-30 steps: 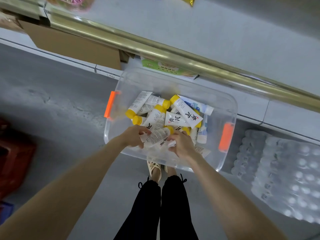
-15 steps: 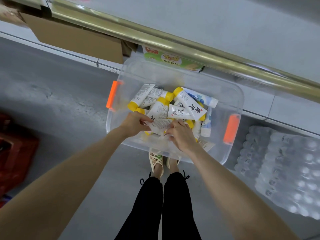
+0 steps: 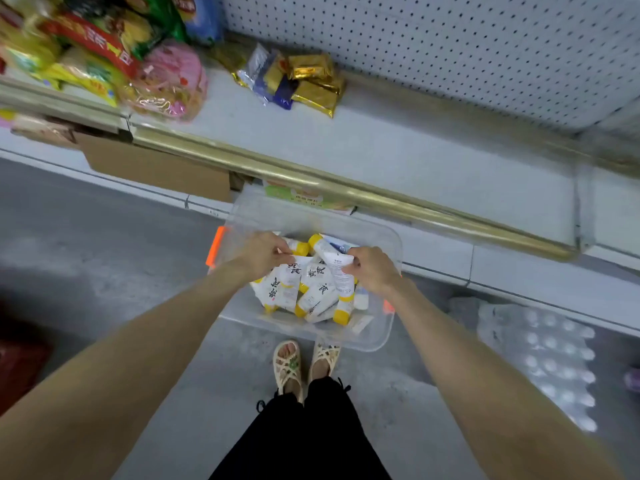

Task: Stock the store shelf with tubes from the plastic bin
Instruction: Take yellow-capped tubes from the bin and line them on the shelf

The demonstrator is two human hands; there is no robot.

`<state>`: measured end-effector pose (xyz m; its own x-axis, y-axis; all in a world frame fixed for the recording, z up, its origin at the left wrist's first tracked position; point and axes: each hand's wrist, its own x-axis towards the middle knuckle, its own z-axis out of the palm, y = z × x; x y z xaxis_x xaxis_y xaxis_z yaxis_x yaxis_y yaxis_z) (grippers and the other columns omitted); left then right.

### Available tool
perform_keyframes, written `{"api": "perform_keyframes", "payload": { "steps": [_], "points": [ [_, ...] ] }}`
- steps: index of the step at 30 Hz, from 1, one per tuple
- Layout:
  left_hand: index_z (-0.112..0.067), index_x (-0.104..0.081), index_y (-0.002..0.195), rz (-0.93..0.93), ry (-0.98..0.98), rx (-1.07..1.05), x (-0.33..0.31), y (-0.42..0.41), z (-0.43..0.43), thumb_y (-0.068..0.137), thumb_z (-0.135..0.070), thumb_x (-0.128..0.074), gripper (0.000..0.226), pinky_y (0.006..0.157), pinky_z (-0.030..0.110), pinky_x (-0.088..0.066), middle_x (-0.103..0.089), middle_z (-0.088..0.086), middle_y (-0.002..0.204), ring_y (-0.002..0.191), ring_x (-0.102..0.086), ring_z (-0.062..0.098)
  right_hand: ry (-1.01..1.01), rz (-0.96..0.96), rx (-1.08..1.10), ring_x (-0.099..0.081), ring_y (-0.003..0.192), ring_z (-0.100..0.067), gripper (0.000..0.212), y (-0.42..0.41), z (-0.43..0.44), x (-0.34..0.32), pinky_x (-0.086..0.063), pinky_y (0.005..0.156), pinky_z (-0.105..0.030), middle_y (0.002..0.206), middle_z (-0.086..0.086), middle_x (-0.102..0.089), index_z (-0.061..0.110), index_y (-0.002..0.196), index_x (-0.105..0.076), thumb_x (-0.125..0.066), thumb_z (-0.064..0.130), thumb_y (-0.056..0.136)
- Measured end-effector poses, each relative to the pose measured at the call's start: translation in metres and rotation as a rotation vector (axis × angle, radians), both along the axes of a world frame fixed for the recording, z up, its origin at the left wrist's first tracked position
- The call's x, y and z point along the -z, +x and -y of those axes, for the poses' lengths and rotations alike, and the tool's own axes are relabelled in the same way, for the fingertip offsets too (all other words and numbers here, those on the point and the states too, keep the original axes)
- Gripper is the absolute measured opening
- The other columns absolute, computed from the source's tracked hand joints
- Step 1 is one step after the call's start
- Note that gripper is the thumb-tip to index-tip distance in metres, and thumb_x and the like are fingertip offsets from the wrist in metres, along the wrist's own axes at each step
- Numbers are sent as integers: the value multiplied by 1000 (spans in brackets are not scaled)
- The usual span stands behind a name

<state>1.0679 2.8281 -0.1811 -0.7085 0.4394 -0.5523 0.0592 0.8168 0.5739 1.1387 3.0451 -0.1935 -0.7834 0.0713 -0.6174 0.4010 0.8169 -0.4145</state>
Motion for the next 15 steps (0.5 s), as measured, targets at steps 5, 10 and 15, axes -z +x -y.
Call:
{"api": "perform_keyframes", "payload": {
  "steps": [5,10,15],
  "points": [
    [-13,-74,91,-207,89,-15,-85,-32,-21,82,-30,-70,20,67,22,-38,-66,4,76,79,-60,17,-32,-162,42,-48,73,-24,26,-38,-28,-96,-32,59,-29,73,-10,-54,11,63,-53,-62,20,86],
    [-13,-74,86,-437,134,25,-181,-63,-47,83,-31,-68,19,72,31,-46,-70,6,76,74,-61,19,-65,-312,27,-49,73,-20,27,-76,-56,-207,-35,63,-29,76,-22,-58,-11,83,-64,-67,17,84],
    [-11,-74,80,-640,206,18,-271,-85,-66,83,-31,-67,22,65,29,-47,-70,8,71,68,-63,20,-39,-514,-52,-54,59,-8,19,-97,-70,-318,-37,45,-8,69,-5,-63,1,89,-71,-70,18,81]
  ]
}}
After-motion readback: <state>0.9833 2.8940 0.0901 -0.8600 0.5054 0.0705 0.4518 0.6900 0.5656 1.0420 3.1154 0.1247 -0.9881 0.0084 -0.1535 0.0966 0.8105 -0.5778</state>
